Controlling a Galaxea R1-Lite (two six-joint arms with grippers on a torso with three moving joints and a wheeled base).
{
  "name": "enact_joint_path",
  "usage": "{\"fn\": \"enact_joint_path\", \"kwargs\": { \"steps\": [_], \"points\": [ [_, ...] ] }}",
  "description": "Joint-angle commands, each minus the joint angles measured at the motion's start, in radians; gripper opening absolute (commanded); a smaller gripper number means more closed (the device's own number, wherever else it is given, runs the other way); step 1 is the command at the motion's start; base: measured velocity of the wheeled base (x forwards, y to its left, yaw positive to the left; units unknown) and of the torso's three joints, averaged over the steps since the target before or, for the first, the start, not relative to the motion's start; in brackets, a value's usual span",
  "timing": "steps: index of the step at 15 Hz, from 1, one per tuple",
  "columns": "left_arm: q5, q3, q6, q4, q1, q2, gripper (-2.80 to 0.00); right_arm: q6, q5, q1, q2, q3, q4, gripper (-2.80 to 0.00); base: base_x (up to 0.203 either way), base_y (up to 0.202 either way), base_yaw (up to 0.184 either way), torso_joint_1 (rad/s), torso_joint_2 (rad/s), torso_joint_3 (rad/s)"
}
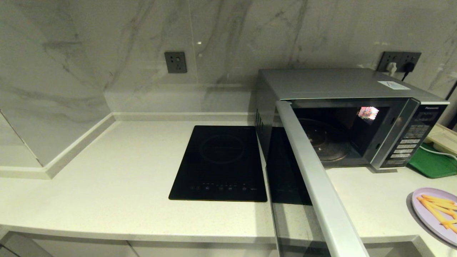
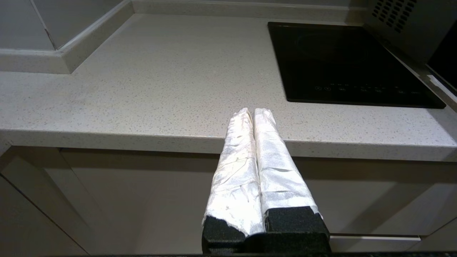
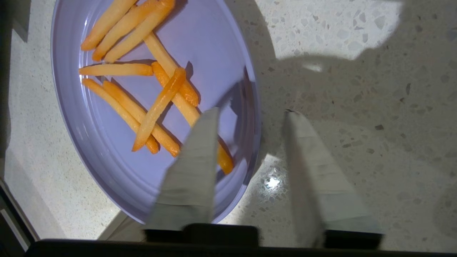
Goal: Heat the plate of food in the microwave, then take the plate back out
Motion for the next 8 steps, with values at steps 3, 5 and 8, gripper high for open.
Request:
{"fn": "enact_joint_path", "kwargs": {
  "steps": [3, 5, 8],
  "points": [
    [0.001, 0.000, -0.001, -0.001, 0.000, 0.000, -2.80, 0.001, 0.004, -0.001, 0.010, -0.010, 0.003, 0.00, 0.000, 0.000, 0.000, 0.000, 0.00, 0.000],
    [0.001, 0.000, -0.001, -0.001, 0.000, 0.000, -2.80, 0.003, 0.004, -0.002, -0.005, -0.011, 0.004, 0.00, 0.000, 0.000, 0.000, 0.000, 0.00, 0.000],
    [0.001, 0.000, -0.001, -0.001, 0.000, 0.000, -2.80, 0.006, 0.034, -0.007, -0.098, 0.011, 0.020, 0.00, 0.000, 0.000, 0.000, 0.000, 0.00, 0.000]
  ]
}}
